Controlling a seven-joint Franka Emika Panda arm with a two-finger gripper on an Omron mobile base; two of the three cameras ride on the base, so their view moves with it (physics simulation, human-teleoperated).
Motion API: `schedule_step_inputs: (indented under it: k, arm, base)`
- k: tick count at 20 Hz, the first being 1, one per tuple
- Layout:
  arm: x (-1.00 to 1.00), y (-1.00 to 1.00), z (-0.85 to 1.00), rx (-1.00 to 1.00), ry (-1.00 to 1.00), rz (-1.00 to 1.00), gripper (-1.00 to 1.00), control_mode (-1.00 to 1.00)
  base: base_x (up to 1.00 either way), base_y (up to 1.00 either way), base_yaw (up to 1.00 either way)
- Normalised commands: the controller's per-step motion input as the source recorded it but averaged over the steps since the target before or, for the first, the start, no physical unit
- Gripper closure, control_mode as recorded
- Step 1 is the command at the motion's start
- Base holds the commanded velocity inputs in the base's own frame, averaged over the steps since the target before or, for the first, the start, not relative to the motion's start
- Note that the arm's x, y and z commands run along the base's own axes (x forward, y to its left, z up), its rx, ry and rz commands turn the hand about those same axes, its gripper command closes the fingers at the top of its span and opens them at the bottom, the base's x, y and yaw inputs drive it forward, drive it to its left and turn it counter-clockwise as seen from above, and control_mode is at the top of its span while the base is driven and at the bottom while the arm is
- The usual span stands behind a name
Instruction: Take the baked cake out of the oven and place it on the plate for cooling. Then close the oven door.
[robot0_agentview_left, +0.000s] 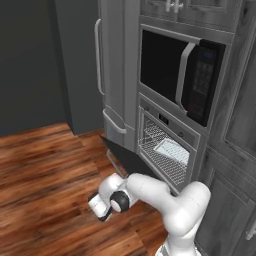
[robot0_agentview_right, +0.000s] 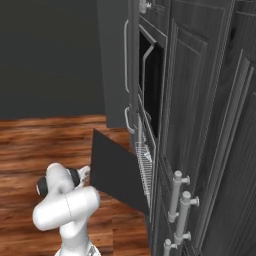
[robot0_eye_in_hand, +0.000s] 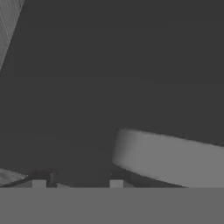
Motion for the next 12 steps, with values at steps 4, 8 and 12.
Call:
schedule_step_inputs:
  k: [4, 8, 12]
  arm:
    - [1.0, -1.0, 0.17, -0.32, 0.4, 0.0, -1.0, -1.0]
    - [1.0, -1.0, 0.18, -0.25, 0.43, 0.0, -1.0, -1.0]
    - [1.0, -1.0, 0.19, -0.17, 0.47, 0.0, -1.0, -1.0]
  base:
    - [0.0, 0.0, 0.0]
    - [0.0, 0.0, 0.0]
    - [0.0, 0.0, 0.0]
